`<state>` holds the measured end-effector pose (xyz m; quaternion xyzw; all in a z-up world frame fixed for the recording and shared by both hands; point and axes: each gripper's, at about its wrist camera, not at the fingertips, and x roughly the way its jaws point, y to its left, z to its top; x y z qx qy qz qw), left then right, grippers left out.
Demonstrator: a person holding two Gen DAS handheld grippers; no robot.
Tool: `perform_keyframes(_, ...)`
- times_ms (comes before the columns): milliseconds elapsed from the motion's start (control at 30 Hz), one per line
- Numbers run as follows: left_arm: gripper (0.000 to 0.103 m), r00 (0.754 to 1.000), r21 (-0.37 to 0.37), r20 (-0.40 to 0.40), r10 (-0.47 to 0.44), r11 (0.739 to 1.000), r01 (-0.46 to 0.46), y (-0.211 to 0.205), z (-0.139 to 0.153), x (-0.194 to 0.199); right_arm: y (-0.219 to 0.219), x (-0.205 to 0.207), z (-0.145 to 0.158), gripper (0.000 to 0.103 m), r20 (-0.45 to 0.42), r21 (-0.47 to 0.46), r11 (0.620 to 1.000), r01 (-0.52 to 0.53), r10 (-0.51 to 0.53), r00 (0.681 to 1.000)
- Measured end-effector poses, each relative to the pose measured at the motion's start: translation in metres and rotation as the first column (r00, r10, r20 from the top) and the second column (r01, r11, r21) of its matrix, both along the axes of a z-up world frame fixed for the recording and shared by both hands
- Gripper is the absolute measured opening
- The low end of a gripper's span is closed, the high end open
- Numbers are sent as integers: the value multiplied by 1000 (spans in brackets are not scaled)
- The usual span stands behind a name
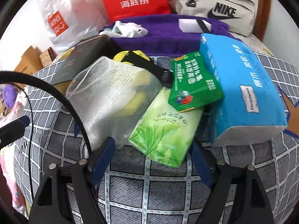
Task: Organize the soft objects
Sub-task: 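Reach the right tool down to the green-print tissue packet in the pile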
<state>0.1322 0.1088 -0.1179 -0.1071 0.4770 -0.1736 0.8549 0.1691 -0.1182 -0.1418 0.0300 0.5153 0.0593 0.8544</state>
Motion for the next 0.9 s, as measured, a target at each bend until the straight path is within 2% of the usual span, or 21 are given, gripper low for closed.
perform_keyframes(100,74,1000,-3,-5,-4,1000,4,-1,-3,0,3,-1,-3,97,21,19,1000,-17,17,1000)
perform_keyframes(267,74,1000,-1,-14,-13,1000,13,-3,-7,1,12,-2,-7,103,33,-11,1000,-25,26,999)
perform_keyframes(400,74,1000,1,-21,-12,1000,12,-2,-9,4,6,-1,-5,103,38,41,999,2,-3,999)
perform_keyframes(500,74,1000,2,-25,-9,1000,9,1,-10,5,-9,-1,2,100,1,139,988,67,-68,998)
perform_keyframes(600,74,1000,4,-27,-11,1000,11,2,-11,6,-18,-5,7,100,-35,187,976,112,-107,994)
perform_keyframes(733,74,999,7,-39,-12,1000,13,1,-15,7,-22,-15,15,96,-10,142,982,128,-128,992)
perform_keyframes(900,74,999,8,-44,-22,1000,22,-2,-16,9,-29,-13,21,94,16,134,978,158,-161,987)
